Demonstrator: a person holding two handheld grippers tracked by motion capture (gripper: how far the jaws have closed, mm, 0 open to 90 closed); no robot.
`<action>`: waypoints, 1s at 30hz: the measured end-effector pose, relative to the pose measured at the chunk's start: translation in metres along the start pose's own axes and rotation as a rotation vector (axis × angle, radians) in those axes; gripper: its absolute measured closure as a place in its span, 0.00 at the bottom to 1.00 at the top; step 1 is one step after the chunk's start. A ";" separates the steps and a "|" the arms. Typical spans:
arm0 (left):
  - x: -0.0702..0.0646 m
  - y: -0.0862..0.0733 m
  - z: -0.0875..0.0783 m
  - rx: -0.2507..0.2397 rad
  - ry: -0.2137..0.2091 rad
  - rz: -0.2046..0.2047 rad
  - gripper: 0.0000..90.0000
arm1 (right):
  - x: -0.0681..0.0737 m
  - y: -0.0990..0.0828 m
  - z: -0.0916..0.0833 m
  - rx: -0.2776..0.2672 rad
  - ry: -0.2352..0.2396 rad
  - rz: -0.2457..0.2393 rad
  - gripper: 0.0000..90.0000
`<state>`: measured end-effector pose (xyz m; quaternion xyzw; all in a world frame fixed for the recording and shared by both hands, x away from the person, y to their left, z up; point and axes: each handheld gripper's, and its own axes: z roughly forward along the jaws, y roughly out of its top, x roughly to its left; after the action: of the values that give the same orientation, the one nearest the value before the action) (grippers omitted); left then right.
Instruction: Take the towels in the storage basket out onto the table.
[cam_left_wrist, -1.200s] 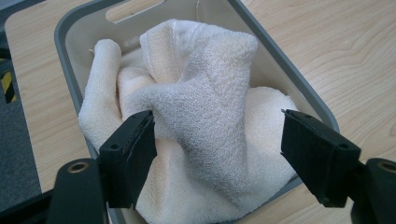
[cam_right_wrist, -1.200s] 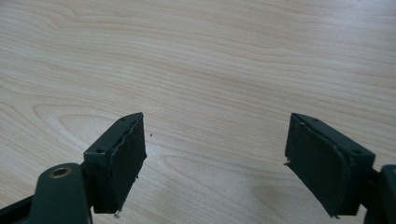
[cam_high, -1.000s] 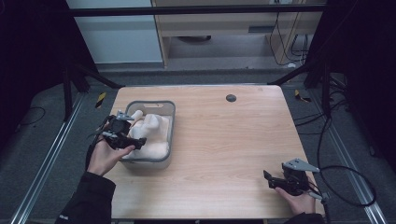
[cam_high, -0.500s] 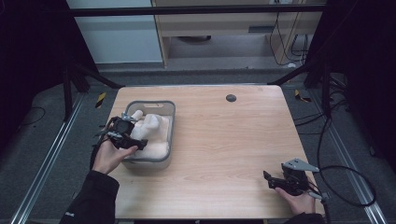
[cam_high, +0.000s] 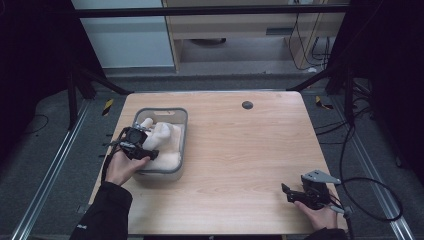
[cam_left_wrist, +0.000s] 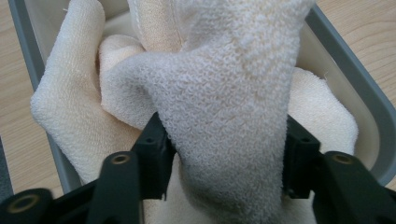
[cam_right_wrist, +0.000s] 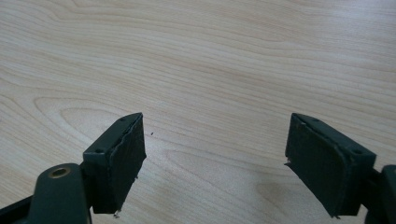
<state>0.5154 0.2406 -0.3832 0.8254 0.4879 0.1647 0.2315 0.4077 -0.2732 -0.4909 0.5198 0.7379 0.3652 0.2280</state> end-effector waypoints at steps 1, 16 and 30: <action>0.000 0.000 0.000 0.000 0.000 0.000 0.56 | 0.000 0.000 0.000 0.000 0.000 0.000 0.22; -0.003 0.007 -0.009 0.014 0.019 0.013 0.73 | 0.000 0.000 0.000 0.006 0.007 0.003 0.22; 0.005 0.016 -0.040 -0.058 0.025 -0.014 0.75 | 0.000 0.000 0.000 0.006 0.009 0.003 0.22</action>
<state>0.5097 0.2469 -0.3408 0.8129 0.4913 0.1873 0.2505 0.4079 -0.2729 -0.4910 0.5200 0.7391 0.3657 0.2227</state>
